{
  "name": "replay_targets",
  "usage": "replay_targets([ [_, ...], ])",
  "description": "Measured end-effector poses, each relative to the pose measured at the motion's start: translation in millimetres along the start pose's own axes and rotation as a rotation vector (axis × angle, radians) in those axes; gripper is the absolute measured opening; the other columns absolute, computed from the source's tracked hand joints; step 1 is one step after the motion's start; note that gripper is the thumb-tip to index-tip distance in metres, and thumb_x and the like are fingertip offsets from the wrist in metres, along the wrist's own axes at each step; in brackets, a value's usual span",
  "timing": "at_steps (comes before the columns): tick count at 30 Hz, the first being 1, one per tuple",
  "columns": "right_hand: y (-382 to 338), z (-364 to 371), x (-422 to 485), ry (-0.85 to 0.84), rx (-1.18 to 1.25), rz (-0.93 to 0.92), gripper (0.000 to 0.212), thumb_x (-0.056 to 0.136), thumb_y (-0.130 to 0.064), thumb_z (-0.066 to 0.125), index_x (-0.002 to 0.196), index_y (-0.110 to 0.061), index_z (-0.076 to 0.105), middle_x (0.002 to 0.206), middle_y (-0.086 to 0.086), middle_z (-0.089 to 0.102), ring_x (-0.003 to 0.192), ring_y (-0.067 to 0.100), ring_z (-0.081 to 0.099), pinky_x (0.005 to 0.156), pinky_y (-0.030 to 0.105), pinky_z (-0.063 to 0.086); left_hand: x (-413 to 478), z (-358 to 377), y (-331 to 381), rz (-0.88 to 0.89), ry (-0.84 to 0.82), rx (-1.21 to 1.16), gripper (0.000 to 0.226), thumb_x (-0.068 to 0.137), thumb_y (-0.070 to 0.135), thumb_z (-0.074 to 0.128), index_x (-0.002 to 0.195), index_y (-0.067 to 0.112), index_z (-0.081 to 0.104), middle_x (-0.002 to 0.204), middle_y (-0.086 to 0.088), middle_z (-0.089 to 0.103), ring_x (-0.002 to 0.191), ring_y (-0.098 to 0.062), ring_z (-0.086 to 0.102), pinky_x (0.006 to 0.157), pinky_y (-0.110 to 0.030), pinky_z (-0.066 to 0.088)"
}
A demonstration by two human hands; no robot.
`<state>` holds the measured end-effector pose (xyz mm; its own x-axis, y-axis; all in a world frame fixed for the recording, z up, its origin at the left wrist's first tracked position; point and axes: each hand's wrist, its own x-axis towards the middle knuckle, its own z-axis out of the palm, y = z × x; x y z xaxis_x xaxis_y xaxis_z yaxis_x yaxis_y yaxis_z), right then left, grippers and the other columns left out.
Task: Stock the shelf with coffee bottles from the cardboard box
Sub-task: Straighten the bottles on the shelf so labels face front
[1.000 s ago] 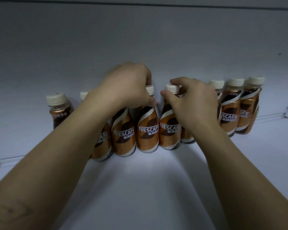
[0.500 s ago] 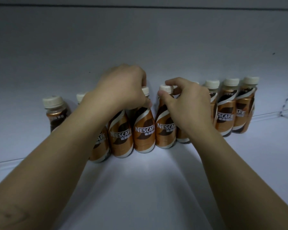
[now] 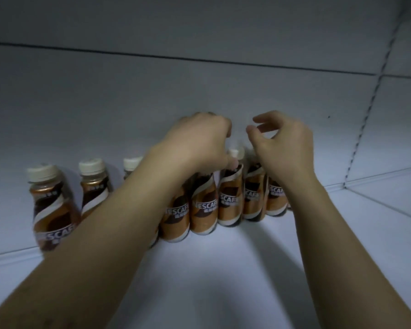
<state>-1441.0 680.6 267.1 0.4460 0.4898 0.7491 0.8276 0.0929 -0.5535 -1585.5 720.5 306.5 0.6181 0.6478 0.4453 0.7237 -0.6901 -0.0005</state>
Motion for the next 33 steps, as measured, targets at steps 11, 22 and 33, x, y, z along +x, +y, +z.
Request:
replay_targets([
  [11, 62, 30, -25, -0.071, -0.09, 0.065, 0.062, 0.082, -0.053, 0.064, 0.136, -0.029, 0.048, 0.125, -0.001, 0.062, 0.112, 0.019, 0.058, 0.084, 0.033, 0.045, 35, 40, 20, 0.014, -0.074, -0.096, 0.038, 0.08, 0.026, 0.07, 0.116, 0.027, 0.061, 0.11, -0.003, 0.06, 0.092, -0.024, 0.055, 0.073, -0.032, 0.044],
  [22, 65, 29, -19, -0.03, -0.139, 0.052, 0.057, 0.08, -0.044, 0.069, 0.132, -0.024, 0.055, 0.114, 0.003, 0.067, 0.103, 0.022, 0.062, 0.086, 0.037, 0.049, 39, 48, 17, -0.005, 0.039, -0.117, 0.048, 0.067, 0.043, 0.08, 0.107, 0.018, 0.069, 0.104, -0.006, 0.068, 0.088, -0.025, 0.062, 0.075, -0.036, 0.053],
  [33, 73, 23, -21, -0.107, 0.099, 0.085, 0.049, 0.084, -0.032, 0.07, 0.13, -0.026, 0.055, 0.106, -0.003, 0.069, 0.088, 0.007, 0.063, 0.078, 0.021, 0.048, 38, 48, 17, -0.082, 0.034, -0.119, 0.042, 0.07, 0.039, 0.079, 0.105, 0.017, 0.069, 0.097, -0.004, 0.068, 0.081, -0.023, 0.062, 0.065, -0.033, 0.05],
])
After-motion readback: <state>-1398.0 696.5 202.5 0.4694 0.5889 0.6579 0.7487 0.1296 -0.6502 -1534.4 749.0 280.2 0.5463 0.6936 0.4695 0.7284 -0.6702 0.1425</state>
